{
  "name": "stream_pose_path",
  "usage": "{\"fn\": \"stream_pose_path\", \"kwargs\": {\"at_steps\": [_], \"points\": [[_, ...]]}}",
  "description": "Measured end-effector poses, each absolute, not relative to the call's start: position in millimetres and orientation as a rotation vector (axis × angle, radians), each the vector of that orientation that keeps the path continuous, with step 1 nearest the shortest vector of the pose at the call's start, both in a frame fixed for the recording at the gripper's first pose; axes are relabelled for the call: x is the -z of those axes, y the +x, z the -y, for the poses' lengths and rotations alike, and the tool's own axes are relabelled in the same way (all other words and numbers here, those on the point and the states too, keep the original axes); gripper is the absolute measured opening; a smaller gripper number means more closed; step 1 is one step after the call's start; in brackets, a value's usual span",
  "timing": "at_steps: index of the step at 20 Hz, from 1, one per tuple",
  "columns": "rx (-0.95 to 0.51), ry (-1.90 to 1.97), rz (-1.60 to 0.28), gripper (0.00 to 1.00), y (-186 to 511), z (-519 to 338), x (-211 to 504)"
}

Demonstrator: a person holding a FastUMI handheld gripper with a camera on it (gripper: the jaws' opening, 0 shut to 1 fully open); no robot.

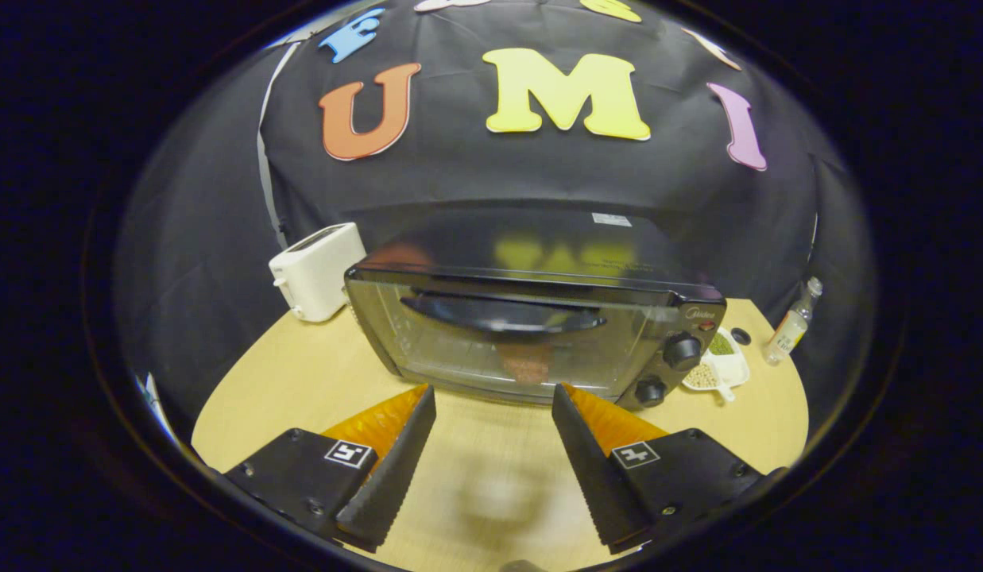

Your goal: Open the toaster oven, put the food inside, and close the toaster oven door.

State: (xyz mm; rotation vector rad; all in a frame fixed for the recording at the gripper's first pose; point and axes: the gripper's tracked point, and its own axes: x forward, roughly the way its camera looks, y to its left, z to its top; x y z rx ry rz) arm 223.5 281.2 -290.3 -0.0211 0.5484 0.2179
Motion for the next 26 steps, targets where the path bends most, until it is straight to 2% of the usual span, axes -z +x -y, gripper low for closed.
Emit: {"fn": "stream_pose_path", "kwargs": {"at_steps": [7, 21, 26], "points": [[-0.18, -0.007, -0.493, 0.95, 163.9, -242.8, 249.1], [-0.054, -0.012, -0.055, 1.0, -37.5, -95.9, 4.7], [-0.008, 0.022, -0.005, 1.0, -67.6, -36.7, -3.5]]}}
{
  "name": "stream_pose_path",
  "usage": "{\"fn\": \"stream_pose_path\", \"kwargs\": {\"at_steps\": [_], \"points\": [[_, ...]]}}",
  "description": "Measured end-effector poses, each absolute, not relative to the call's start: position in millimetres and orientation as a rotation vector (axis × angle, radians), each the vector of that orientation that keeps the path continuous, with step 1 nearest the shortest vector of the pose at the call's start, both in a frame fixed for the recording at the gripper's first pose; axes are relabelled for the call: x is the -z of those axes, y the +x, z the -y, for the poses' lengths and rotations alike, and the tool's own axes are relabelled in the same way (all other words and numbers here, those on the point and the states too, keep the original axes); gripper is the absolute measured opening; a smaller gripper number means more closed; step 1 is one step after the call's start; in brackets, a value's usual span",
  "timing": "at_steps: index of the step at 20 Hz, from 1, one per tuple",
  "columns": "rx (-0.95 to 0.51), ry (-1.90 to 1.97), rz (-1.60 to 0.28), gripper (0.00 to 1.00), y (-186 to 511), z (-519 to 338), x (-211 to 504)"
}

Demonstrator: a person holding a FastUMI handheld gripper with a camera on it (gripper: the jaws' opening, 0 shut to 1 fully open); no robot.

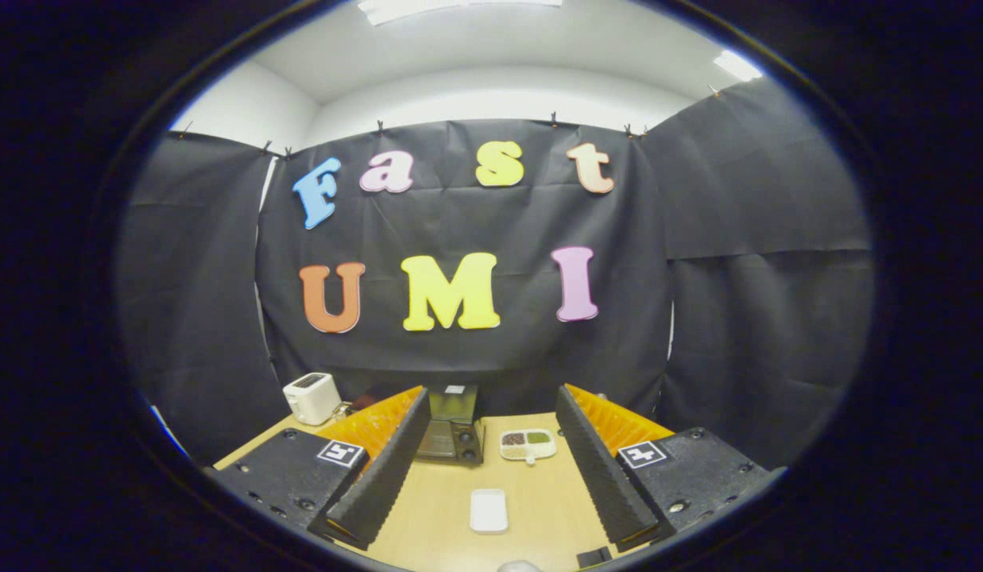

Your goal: Open the toaster oven, put the food inside, and close the toaster oven door.

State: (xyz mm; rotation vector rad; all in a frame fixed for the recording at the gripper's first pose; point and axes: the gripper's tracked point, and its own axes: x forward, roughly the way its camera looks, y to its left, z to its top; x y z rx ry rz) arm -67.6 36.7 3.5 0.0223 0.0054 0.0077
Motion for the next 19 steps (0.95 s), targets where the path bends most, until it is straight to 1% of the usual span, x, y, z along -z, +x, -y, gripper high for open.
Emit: {"fn": "stream_pose_path", "kwargs": {"at_steps": [5, 9, 19], "points": [[0.025, -0.011, 0.02, 1.0, -88.1, 5.6, 7.2], [0.045, 0.001, 0.016, 1.0, -88.8, 25.4, 14.3], [0.009, -0.012, 0.026, 1.0, -82.6, 10.5, 4.8]]}}
